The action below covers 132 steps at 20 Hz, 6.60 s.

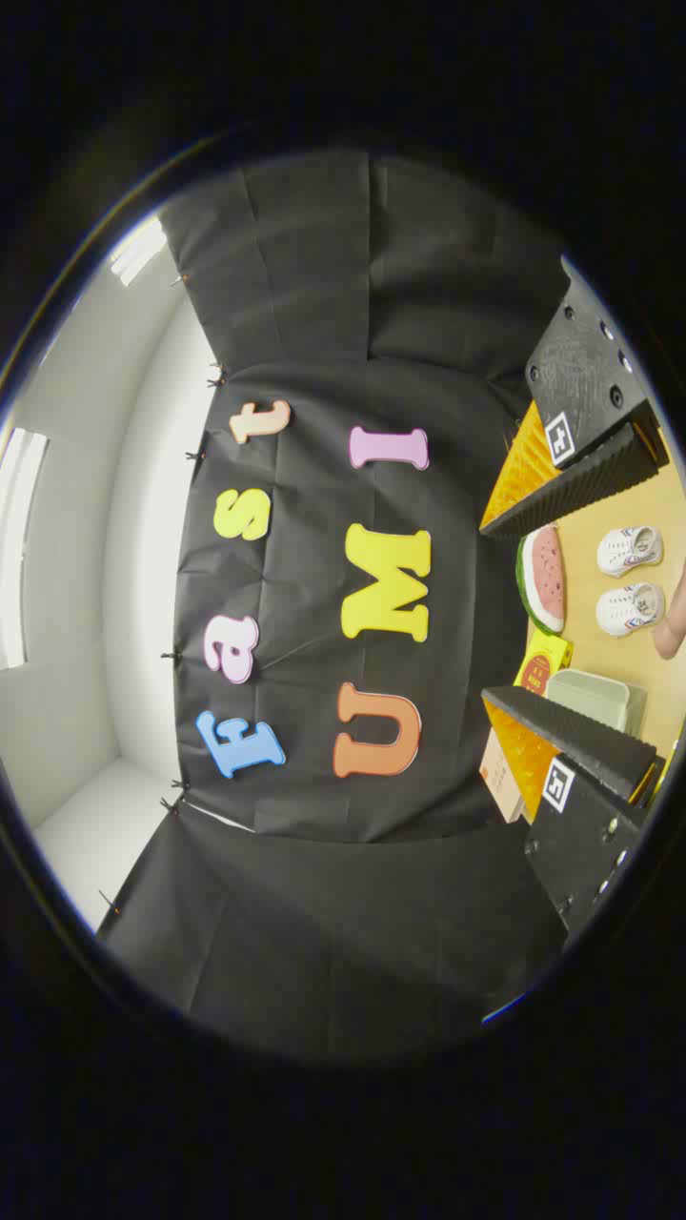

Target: Open the storage box then place both shoes into the box .Put the left shoe in first, then the right shoe, with the right side of both shoes facing outward in a uniform manner.

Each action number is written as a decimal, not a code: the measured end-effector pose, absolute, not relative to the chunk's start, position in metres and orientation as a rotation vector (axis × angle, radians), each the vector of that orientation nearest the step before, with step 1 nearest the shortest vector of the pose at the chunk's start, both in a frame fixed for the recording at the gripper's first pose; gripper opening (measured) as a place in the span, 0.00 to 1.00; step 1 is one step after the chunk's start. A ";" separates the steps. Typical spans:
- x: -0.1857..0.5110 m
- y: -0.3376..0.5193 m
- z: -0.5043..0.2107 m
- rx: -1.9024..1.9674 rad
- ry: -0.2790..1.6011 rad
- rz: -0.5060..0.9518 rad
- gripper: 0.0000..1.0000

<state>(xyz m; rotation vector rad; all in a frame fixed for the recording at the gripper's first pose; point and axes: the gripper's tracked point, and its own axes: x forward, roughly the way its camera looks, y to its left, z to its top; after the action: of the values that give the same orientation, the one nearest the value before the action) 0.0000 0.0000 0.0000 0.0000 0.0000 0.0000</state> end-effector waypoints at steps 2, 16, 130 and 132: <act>-0.001 -0.003 -0.003 0.010 0.001 -0.002 0.95; 0.008 -0.030 -0.028 0.020 0.037 -0.019 0.95; 0.200 0.131 -0.250 0.487 1.180 0.602 0.93; 0.199 0.090 -0.274 0.406 1.183 0.545 0.94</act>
<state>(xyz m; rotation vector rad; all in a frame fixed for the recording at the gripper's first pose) 0.1985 0.0903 -0.2738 0.4055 1.1828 0.5451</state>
